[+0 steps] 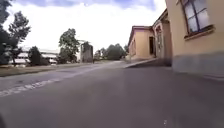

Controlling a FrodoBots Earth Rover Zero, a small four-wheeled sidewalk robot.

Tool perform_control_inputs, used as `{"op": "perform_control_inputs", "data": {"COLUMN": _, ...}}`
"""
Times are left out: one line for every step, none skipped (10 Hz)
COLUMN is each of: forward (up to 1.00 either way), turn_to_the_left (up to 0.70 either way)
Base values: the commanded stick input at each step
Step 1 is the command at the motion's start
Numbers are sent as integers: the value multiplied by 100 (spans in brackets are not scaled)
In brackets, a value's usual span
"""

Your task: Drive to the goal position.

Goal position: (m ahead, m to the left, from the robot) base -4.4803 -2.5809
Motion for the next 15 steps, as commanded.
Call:
{"op": "perform_control_inputs", "data": {"forward": 70, "turn_to_the_left": 0}}
{"op": "perform_control_inputs", "data": {"forward": 70, "turn_to_the_left": 0}}
{"op": "perform_control_inputs", "data": {"forward": 70, "turn_to_the_left": 0}}
{"op": "perform_control_inputs", "data": {"forward": 70, "turn_to_the_left": 0}}
{"op": "perform_control_inputs", "data": {"forward": 70, "turn_to_the_left": 0}}
{"op": "perform_control_inputs", "data": {"forward": 70, "turn_to_the_left": 0}}
{"op": "perform_control_inputs", "data": {"forward": 70, "turn_to_the_left": 0}}
{"op": "perform_control_inputs", "data": {"forward": 70, "turn_to_the_left": 0}}
{"op": "perform_control_inputs", "data": {"forward": 70, "turn_to_the_left": 0}}
{"op": "perform_control_inputs", "data": {"forward": 70, "turn_to_the_left": 18}}
{"op": "perform_control_inputs", "data": {"forward": 70, "turn_to_the_left": 35}}
{"op": "perform_control_inputs", "data": {"forward": 70, "turn_to_the_left": 20}}
{"op": "perform_control_inputs", "data": {"forward": 70, "turn_to_the_left": 0}}
{"op": "perform_control_inputs", "data": {"forward": 70, "turn_to_the_left": 0}}
{"op": "perform_control_inputs", "data": {"forward": 70, "turn_to_the_left": 0}}
